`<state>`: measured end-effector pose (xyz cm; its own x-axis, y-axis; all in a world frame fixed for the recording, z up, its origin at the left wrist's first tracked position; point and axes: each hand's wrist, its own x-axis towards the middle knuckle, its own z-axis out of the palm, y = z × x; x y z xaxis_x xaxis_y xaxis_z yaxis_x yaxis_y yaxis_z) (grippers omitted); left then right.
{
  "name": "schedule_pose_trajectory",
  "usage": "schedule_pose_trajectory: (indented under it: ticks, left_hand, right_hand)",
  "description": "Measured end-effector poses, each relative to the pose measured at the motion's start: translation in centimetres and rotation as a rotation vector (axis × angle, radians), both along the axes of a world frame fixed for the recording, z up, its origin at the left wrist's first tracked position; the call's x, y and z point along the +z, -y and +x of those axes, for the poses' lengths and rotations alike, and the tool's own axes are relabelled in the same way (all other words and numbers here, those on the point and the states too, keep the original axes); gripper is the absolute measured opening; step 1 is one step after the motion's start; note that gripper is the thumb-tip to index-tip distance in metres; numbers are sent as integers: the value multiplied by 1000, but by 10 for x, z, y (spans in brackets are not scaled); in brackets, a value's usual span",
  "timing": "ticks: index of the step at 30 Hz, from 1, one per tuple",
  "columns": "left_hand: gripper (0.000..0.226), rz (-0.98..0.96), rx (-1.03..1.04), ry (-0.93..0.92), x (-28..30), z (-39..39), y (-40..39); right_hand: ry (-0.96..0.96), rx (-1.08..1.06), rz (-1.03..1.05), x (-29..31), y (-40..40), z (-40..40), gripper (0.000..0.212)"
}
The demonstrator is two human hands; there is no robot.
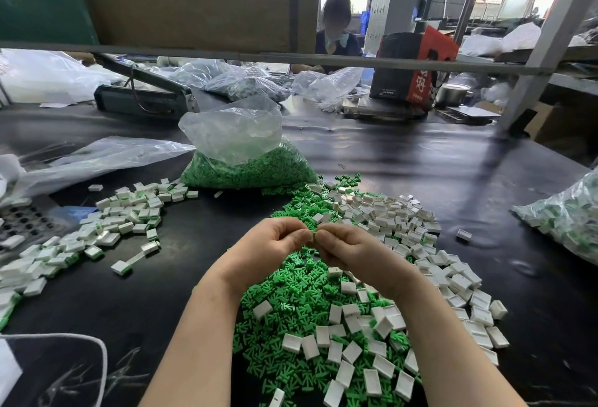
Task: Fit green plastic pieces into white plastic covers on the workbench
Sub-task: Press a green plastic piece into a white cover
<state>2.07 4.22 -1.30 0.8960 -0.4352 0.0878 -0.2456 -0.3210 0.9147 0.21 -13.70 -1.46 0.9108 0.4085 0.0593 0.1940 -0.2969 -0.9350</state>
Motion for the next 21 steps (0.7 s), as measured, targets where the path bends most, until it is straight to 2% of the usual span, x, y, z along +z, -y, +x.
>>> schedule_pose_trajectory:
  ticks: [5,9,14,17,21]
  left_hand:
    - [8,-115,76,3,0,1,-4]
    - [9,-221,102,20,3,-1,-1]
    - [11,-248,136,51,6,0,4]
    - [9,-250,162,71,8,-1,6]
    - [11,-213,145,110,9,-2,6]
  right_hand:
    - [-35,-1,71,-3,1,0,34]
    - [-245,2,301,-6,2,1,39]
    - [-474,141,562,-9,-5,1,46]
    - [-478,149,692,-11,-10,2,39]
    - [-476,133,757,-14,-12,3,36]
